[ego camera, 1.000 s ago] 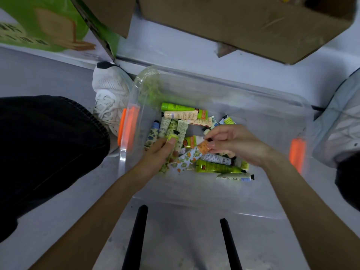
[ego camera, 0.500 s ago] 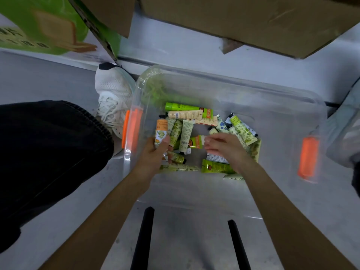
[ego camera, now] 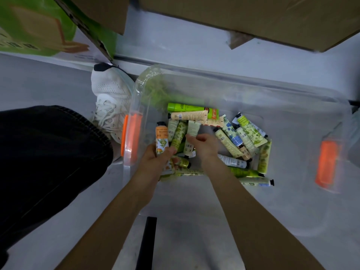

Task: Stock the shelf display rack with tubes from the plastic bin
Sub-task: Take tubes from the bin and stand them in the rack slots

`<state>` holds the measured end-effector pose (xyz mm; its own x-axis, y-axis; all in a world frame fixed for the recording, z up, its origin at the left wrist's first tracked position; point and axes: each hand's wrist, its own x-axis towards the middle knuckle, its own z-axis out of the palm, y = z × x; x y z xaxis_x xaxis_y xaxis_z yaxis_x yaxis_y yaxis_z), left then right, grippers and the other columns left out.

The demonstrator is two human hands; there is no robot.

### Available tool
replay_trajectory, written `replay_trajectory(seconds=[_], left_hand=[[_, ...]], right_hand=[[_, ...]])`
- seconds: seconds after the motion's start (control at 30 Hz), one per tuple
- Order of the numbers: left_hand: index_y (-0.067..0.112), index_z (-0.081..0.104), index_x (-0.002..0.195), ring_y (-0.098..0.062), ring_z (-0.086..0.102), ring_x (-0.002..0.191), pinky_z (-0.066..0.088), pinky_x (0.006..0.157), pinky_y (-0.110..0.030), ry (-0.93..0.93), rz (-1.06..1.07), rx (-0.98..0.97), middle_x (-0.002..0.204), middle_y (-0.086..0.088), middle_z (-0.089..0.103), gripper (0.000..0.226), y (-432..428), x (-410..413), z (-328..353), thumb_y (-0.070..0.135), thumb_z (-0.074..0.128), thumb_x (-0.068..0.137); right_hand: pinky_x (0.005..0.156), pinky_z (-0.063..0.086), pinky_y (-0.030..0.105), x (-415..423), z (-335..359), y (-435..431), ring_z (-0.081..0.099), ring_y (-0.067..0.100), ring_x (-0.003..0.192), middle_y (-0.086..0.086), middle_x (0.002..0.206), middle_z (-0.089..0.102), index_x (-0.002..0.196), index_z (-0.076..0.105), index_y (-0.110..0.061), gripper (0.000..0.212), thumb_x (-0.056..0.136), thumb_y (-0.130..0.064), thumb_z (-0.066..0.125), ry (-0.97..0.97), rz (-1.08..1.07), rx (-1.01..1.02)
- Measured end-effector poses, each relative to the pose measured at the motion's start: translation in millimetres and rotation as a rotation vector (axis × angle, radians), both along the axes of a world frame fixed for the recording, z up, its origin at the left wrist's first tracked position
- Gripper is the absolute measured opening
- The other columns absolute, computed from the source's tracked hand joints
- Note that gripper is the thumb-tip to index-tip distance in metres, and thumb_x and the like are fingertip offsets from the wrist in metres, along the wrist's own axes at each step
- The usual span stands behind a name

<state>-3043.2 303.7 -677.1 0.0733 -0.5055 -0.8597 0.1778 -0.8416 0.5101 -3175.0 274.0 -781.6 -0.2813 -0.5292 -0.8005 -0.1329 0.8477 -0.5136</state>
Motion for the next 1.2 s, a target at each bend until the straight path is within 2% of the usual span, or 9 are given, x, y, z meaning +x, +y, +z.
replay_trajectory(seconds=[0.07, 0.13, 0.2, 0.37, 0.6, 0.8, 0.93, 1.0, 1.2], left_hand=[[0.007, 0.052, 0.121, -0.023, 0.065, 0.088, 0.053, 0.089, -0.048, -0.017, -0.013, 0.001, 0.095, -0.009, 0.067, 0.034, 1.3, 0.9, -1.7, 0.013, 0.064, 0.09], [0.006, 0.051, 0.119, -0.028, 0.063, 0.095, 0.049, 0.096, -0.053, -0.041, -0.036, -0.007, 0.103, -0.014, 0.066, 0.039, 2.8, 0.9, -2.1, 0.009, 0.069, 0.085], [0.006, 0.051, 0.119, -0.028, 0.064, 0.097, 0.05, 0.093, -0.049, -0.046, -0.049, 0.0, 0.109, -0.015, 0.067, 0.043, 3.4, 0.0, -2.8, 0.006, 0.072, 0.081], [0.009, 0.055, 0.123, -0.028, 0.067, 0.093, 0.052, 0.086, -0.044, 0.058, -0.082, -0.012, 0.106, -0.013, 0.069, 0.05, 2.1, 0.9, -2.7, 0.008, 0.076, 0.078], [0.015, 0.061, 0.112, -0.013, 0.069, 0.082, 0.05, 0.076, -0.035, 0.245, -0.133, -0.055, 0.089, 0.001, 0.072, 0.045, -0.7, 2.3, 6.0, 0.012, 0.078, 0.07], [0.016, 0.057, 0.127, -0.026, 0.064, 0.111, 0.048, 0.095, -0.041, 0.368, -0.219, -0.009, 0.117, -0.006, 0.07, 0.056, 1.0, 4.6, 10.3, 0.023, 0.075, 0.074], [0.014, 0.058, 0.121, -0.019, 0.068, 0.094, 0.053, 0.076, -0.034, 0.382, -0.296, -0.064, 0.102, -0.002, 0.072, 0.049, 1.2, 3.5, 13.9, 0.02, 0.076, 0.076], [0.011, 0.059, 0.117, -0.019, 0.067, 0.085, 0.055, 0.068, -0.032, 0.374, -0.31, -0.079, 0.093, -0.003, 0.072, 0.047, 1.0, 2.6, 15.9, 0.018, 0.071, 0.072], [0.013, 0.062, 0.116, -0.014, 0.069, 0.087, 0.052, 0.072, -0.025, 0.322, -0.337, -0.083, 0.097, 0.001, 0.073, 0.034, 2.6, 1.7, 10.9, 0.007, 0.068, 0.083]], right_hand=[[0.077, 0.05, 0.033, -6.8, 11.5, -0.3, 0.061, 0.019, 0.088, 0.006, 0.09, 0.065, 0.095, 0.063, -0.005, 0.027, 0.082, -0.027, 0.072, -0.072, -0.093, 0.036], [0.068, 0.047, 0.025, -17.7, 29.6, 2.7, 0.057, 0.014, 0.077, 0.004, 0.085, 0.061, 0.093, 0.06, -0.009, 0.014, 0.088, -0.021, 0.065, -0.232, -0.158, 0.036], [0.058, 0.044, 0.02, -29.6, 50.5, 8.3, 0.054, 0.01, 0.064, 0.001, 0.074, 0.059, 0.083, 0.057, -0.012, 0.01, 0.091, -0.016, 0.061, -0.378, -0.213, -0.005], [0.056, 0.046, 0.019, -49.4, 78.7, 18.1, 0.057, 0.008, 0.059, 0.0, 0.072, 0.065, 0.094, 0.061, -0.01, 0.006, 0.088, -0.011, 0.062, -0.52, -0.267, -0.104], [0.055, 0.053, 0.022, -60.9, 104.7, 6.4, 0.06, 0.012, 0.054, 0.003, 0.065, 0.068, 0.09, 0.061, -0.005, 0.018, 0.094, -0.021, 0.054, -0.502, -0.135, -0.091], [0.051, 0.049, 0.021, -50.4, 121.0, 6.0, 0.06, 0.012, 0.053, 0.004, 0.065, 0.067, 0.091, 0.062, -0.003, 0.017, 0.093, -0.018, 0.054, -0.579, 0.067, -0.045], [0.052, 0.05, 0.02, -43.4, 121.4, 10.6, 0.06, 0.011, 0.053, 0.003, 0.069, 0.068, 0.103, 0.062, -0.008, 0.013, 0.091, -0.011, 0.058, -0.568, 0.088, -0.111], [0.051, 0.049, 0.019, -41.8, 122.1, 12.3, 0.06, 0.011, 0.055, 0.006, 0.07, 0.065, 0.101, 0.058, 0.004, 0.017, 0.091, -0.01, 0.058, -0.561, 0.082, -0.129], [0.057, 0.052, 0.017, -49.0, 118.6, 14.9, 0.064, 0.009, 0.062, 0.008, 0.072, 0.064, 0.086, 0.061, 0.001, 0.01, 0.091, -0.006, 0.056, -0.58, 0.093, -0.146]])
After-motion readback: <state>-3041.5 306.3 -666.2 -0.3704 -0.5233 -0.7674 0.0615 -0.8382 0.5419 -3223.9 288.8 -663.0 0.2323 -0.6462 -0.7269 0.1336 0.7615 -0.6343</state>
